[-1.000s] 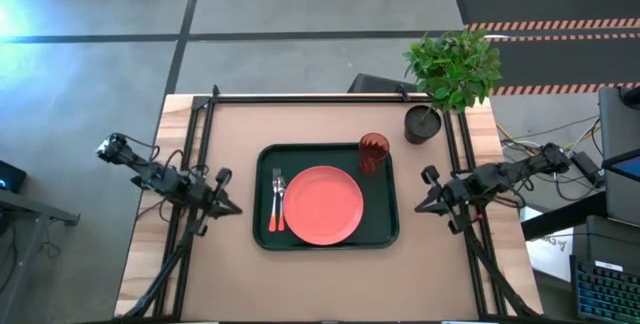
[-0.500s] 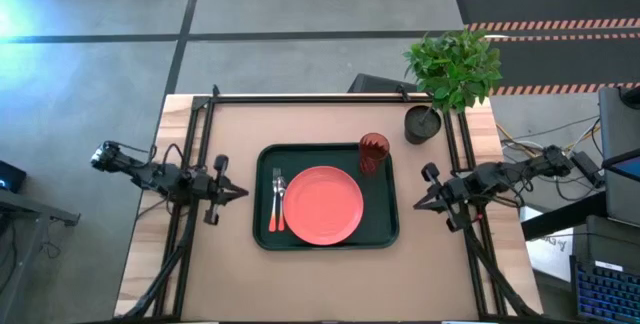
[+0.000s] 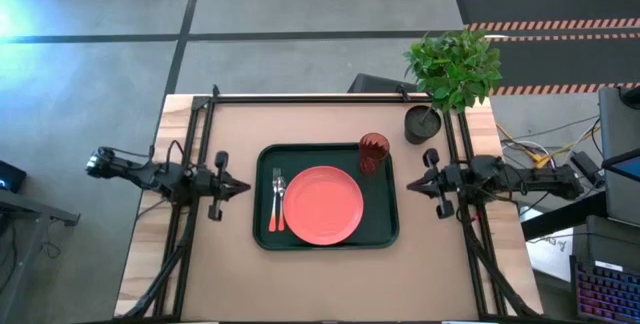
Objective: Pick and place plate/cup/fork/spoon on tray
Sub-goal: Return to Home Position
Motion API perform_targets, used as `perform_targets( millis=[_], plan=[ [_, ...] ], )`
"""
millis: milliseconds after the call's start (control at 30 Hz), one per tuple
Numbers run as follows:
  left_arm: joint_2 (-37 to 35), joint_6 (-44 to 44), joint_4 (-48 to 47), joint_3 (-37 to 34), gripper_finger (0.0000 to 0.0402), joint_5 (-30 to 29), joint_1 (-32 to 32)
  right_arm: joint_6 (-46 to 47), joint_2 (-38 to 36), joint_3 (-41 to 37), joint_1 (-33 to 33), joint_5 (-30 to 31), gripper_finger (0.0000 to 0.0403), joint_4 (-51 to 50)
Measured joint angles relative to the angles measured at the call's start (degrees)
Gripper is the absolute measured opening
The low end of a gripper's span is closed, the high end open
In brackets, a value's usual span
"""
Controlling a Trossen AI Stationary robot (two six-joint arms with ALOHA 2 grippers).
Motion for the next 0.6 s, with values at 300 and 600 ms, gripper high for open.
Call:
perform_targets(
  millis=[300,600],
  plan=[
    [3.72,-0.09,-0.05,0.00,0.0000,0.02,0.00,2.51,2.77,-0.02,0.00,0.23,0.0009,0.02],
    [6.65,-0.11,2.24,0.00,0.0000,0.02,0.00,5.66,3.46,-0.11,0.00,0.23,0.0009,0.66]
  ],
)
